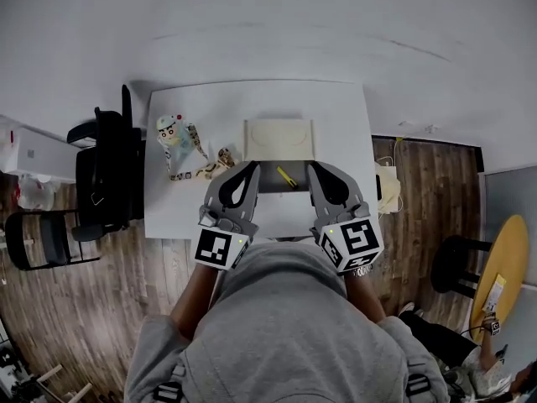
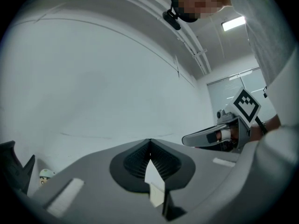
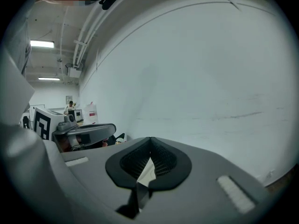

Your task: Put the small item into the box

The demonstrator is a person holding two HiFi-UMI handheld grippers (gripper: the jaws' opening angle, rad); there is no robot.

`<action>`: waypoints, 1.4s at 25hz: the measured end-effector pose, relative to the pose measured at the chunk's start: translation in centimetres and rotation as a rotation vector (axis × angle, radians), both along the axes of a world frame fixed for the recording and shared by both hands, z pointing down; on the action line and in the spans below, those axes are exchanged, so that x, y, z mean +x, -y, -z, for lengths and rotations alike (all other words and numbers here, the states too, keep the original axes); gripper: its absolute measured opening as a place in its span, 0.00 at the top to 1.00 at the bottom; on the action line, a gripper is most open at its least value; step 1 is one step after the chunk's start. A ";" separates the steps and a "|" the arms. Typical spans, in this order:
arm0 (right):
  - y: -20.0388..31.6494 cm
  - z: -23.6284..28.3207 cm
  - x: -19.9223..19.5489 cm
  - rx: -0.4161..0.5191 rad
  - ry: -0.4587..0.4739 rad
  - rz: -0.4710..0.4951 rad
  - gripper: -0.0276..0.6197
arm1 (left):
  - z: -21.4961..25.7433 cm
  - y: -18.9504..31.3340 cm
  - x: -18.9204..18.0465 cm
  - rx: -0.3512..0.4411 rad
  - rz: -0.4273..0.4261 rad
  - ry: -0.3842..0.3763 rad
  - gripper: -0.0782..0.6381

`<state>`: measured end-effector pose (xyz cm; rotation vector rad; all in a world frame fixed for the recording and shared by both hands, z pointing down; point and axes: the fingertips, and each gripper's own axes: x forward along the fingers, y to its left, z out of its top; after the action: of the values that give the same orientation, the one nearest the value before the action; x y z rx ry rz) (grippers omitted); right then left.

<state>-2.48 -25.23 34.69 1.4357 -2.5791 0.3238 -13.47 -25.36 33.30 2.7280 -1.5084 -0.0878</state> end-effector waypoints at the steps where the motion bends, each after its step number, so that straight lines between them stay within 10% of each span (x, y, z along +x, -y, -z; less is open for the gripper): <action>1: 0.0 0.5 0.1 0.018 0.004 -0.002 0.93 | 0.4 0.0 0.1 0.012 0.000 -0.003 0.89; 35: -2.5 5.5 -0.1 0.209 0.072 0.059 0.93 | 3.7 -1.6 0.2 0.103 0.046 0.003 0.89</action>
<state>-2.56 -22.75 29.17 1.4330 -2.7773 0.1012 -13.27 -23.75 29.57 2.7721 -1.6119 -0.1666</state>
